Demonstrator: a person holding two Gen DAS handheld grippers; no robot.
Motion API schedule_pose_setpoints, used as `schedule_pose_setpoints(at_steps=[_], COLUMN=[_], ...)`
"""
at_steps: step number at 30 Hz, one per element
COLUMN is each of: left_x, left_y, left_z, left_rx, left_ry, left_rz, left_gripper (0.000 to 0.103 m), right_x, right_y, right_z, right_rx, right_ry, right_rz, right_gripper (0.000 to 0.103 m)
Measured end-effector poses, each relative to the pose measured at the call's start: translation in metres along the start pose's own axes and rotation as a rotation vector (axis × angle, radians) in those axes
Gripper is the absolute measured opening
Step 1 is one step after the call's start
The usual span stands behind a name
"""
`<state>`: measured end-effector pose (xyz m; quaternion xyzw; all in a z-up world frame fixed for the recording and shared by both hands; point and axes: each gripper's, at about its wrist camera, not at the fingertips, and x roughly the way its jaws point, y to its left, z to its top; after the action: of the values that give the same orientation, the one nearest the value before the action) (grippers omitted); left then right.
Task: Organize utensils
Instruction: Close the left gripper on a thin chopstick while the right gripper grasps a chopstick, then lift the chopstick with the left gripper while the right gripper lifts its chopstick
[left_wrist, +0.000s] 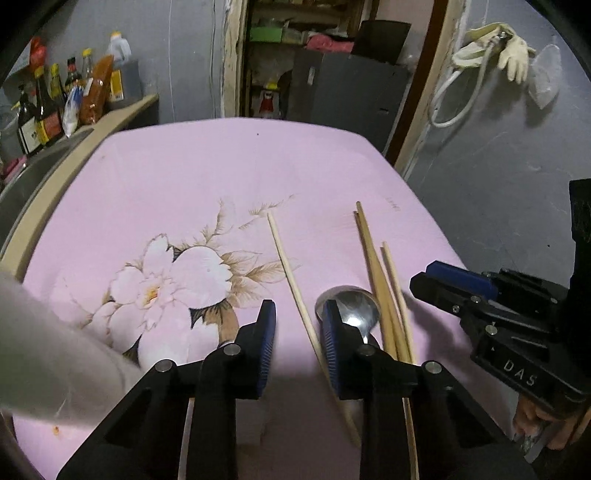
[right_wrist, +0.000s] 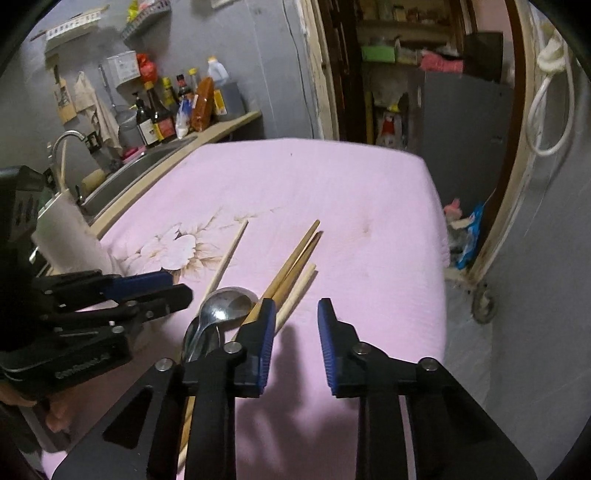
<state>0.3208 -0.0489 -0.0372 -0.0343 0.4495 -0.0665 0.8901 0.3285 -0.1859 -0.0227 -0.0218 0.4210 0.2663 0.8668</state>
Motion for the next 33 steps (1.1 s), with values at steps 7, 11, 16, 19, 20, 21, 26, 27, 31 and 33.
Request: schedule_pose_setpoints(at_steps=[7,11,16,19,20,21,26,27,31,33], left_x=[0.023,0.029,0.031,0.032,0.030,0.028,0.017,0.013,-0.003,-0.006], left_y=[0.013,0.018,0.018,0.013,0.013,0.012,0.012,0.011,0.012,0.010], left_z=[0.010,0.017,0.020,0.021,0.019,0.017,0.000,-0.004,-0.022,-0.028], left_rx=[-0.033,-0.042,-0.046,-0.025,-0.019,-0.016,0.000,0.002,0.008,0.023], left_ry=[0.068,0.084,0.110,0.126,0.134,0.137,0.146,0.148,0.167,0.181], left_rz=[-0.015,-0.022,-0.029,-0.025,-0.028,-0.032,-0.046,-0.048,-0.065,-0.067], left_gripper=[0.016,0.016,0.012,0.004,0.004,0.003,0.002,0.002,0.002,0.002], right_x=[0.022,0.029,0.033,0.032,0.031,0.031,0.020,0.017,0.001,-0.006], right_y=[-0.007,-0.011,-0.011,-0.013,-0.014,-0.015,-0.015,-0.013,0.004,0.013], right_z=[0.007,0.013,0.017,0.018,0.017,0.016,0.005,0.003,-0.009,-0.014], right_rx=[0.044,0.059,0.060,0.085,0.099,0.111,0.141,0.138,0.080,0.029], right_ry=[0.063,0.094,0.138,0.164,0.177,0.191,0.211,0.212,0.208,0.207], right_rz=[0.034,0.043,0.044,0.071,0.085,0.101,0.136,0.135,0.104,0.069], right_gripper=[0.015,0.014,0.015,0.015,0.014,0.011,0.006,0.005,0.003,0.004])
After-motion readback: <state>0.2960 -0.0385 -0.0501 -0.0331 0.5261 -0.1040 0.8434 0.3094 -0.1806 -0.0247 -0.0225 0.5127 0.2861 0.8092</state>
